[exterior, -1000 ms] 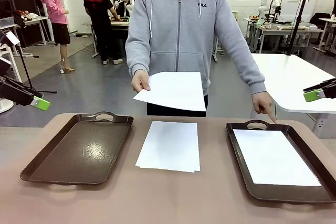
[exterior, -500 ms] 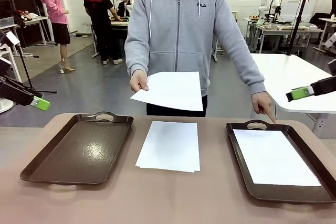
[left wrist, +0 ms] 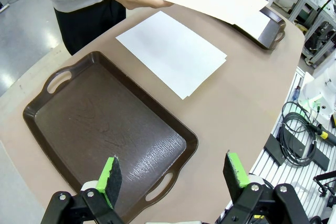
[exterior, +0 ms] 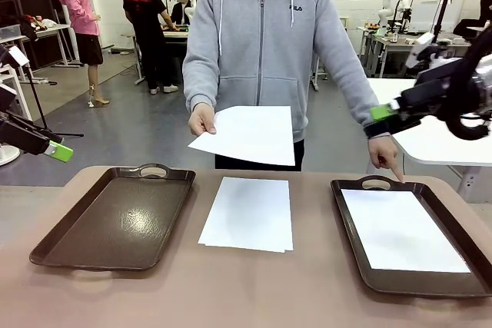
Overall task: Sort the A4 documents.
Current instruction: Receive the A4 Paper.
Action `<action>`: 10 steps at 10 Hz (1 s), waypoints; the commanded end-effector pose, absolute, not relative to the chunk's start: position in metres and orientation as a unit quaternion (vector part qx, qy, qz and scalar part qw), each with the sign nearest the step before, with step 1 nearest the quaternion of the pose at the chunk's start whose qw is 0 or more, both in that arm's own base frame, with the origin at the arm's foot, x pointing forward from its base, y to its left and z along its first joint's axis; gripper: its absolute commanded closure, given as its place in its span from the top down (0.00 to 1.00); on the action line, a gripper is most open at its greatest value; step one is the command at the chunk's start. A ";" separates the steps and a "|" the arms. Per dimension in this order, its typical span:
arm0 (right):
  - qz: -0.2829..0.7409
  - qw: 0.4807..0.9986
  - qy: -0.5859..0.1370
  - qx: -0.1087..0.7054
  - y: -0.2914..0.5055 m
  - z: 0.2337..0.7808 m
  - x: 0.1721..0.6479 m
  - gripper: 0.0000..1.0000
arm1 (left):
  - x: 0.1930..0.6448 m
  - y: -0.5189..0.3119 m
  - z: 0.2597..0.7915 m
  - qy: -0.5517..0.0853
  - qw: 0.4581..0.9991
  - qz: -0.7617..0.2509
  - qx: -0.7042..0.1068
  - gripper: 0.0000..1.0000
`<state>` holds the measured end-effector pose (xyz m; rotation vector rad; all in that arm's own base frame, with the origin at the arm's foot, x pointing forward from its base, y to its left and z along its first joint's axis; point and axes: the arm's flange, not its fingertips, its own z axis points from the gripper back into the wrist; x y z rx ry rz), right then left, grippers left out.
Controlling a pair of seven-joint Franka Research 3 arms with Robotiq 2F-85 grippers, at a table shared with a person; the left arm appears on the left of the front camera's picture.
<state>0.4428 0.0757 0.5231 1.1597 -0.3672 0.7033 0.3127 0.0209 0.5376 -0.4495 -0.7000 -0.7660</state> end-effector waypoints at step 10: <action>0.092 0.755 -0.108 0.641 0.176 0.433 0.543 1.00 | 0.314 0.023 0.536 -0.337 0.837 -0.371 -0.219 1.00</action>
